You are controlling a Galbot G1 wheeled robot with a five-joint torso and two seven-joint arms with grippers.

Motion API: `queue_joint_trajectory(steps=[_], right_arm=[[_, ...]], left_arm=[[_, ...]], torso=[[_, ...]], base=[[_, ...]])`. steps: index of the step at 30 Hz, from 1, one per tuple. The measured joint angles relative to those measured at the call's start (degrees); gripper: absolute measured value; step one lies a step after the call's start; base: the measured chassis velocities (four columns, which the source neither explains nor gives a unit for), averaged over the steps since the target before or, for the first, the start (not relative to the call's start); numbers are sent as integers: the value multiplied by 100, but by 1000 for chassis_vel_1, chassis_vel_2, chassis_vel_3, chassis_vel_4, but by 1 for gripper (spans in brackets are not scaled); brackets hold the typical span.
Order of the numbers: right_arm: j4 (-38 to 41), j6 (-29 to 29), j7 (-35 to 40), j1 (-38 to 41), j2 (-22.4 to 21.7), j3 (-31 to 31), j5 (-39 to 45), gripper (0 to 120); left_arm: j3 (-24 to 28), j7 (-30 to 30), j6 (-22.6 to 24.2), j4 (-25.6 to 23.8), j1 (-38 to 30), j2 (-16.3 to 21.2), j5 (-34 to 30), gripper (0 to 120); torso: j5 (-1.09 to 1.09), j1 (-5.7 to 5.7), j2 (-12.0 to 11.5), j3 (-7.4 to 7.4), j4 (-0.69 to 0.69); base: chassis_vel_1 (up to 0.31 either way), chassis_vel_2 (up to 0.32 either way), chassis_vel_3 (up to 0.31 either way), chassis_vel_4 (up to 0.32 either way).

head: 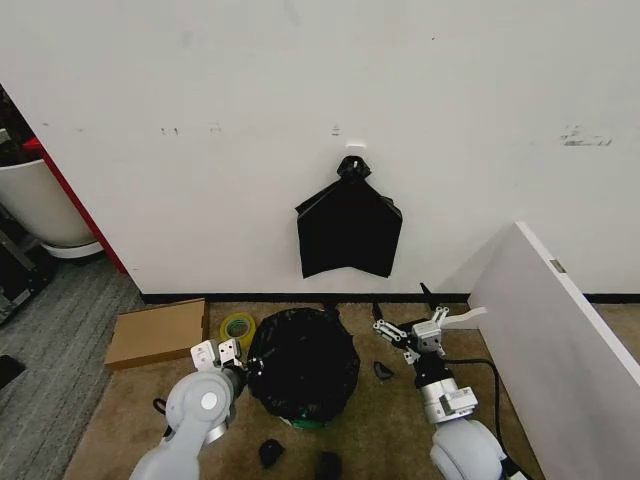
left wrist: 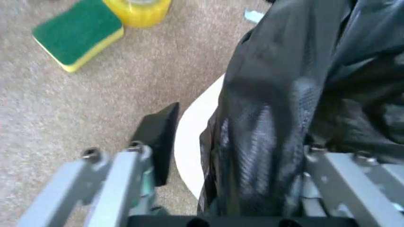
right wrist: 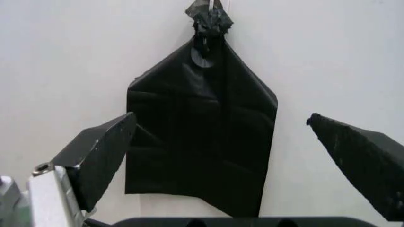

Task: Place the garbage bag over the trash bin.

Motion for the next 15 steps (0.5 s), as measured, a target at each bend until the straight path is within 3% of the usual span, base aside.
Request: queue_joint_trajectory(steps=[7,12,14,15], right_arm=[[0,-2,57,20,20,122,61,100],[1,-23,108,13,48,156,76,100],[24,-37,129,13,85,190,74,100],[48,-57,161,22,117,222,72,100]], left_arm=[[-186,-114,-183,-1236,387,267,508,78],[-230,-196,-285,-1732,454,413,753,94],[-244,-18,-481,-1866,468,470,926,99],[-257,360,-841,-1878,500,485,1233,100]], torso=[[1,0,0,0,1],[1,0,0,0,0],[0,0,0,0,1],[0,0,0,0,-1]], base=[[0,0,0,0],[0,0,0,0],[0,0,0,0],[0,0,0,0]])
